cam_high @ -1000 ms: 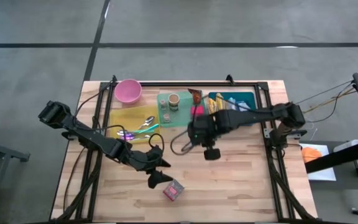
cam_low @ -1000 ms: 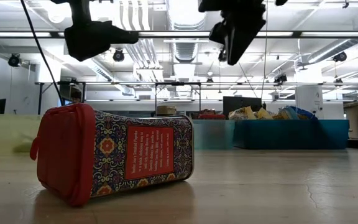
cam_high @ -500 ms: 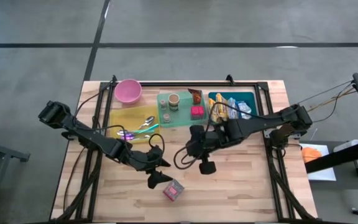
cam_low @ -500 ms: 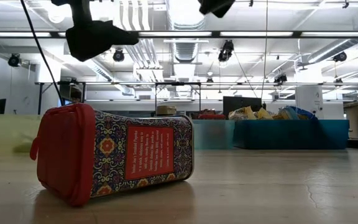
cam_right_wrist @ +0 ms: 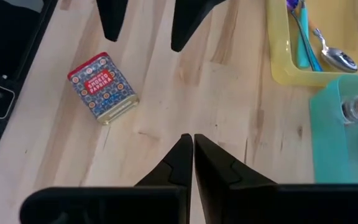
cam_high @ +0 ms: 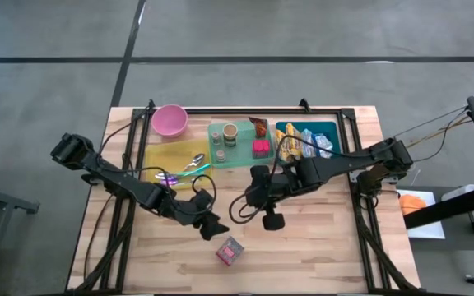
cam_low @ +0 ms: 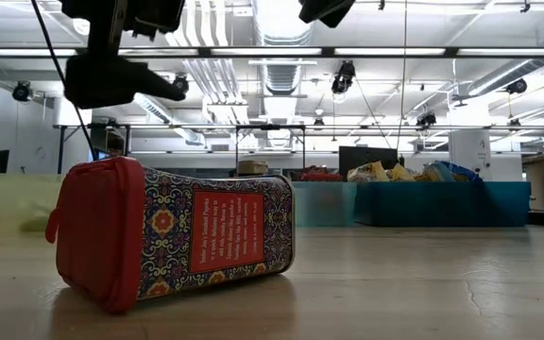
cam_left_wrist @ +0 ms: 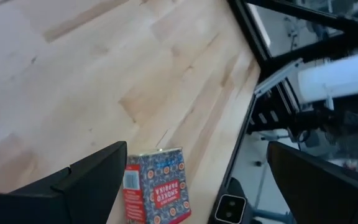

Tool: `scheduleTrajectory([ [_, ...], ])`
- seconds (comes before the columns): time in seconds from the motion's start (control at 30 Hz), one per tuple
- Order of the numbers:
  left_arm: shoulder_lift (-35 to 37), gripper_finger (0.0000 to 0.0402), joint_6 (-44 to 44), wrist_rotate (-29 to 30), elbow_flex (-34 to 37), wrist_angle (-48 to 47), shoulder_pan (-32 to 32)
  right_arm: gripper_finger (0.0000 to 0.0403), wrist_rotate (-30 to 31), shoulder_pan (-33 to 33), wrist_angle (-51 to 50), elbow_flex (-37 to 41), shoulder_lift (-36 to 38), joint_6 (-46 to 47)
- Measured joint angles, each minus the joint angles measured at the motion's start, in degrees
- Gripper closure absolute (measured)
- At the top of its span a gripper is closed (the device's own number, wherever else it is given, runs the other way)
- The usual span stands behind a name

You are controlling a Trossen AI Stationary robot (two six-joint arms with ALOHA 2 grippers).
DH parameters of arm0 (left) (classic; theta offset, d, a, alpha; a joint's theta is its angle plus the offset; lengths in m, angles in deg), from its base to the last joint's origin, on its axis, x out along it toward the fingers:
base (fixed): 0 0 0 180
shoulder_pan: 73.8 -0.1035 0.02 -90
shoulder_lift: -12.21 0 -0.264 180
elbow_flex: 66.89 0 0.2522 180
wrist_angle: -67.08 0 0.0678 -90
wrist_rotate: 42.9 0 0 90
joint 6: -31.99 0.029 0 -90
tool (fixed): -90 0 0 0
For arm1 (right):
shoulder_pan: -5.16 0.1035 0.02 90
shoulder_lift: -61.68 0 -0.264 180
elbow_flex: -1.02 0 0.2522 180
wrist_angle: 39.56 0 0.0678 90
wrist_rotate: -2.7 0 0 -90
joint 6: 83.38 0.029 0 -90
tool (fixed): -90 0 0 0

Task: Pick & Place Food Item
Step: Put the red seasoning can into the green bin

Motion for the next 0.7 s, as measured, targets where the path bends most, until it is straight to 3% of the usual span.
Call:
scheduleTrajectory([
  [0.4,0.0,0.0009,-11.8,-0.3,0.0,-2.7,0.4,0.039,0.0,0.0,0.2,0.0,0.0,-0.1],
  [0.7,-2.2,0.0009,-12.0,-0.4,0.0,-1.7,1.7,0.039,0.0,0.0,0.3,0.0,-0.1,0.1],
])
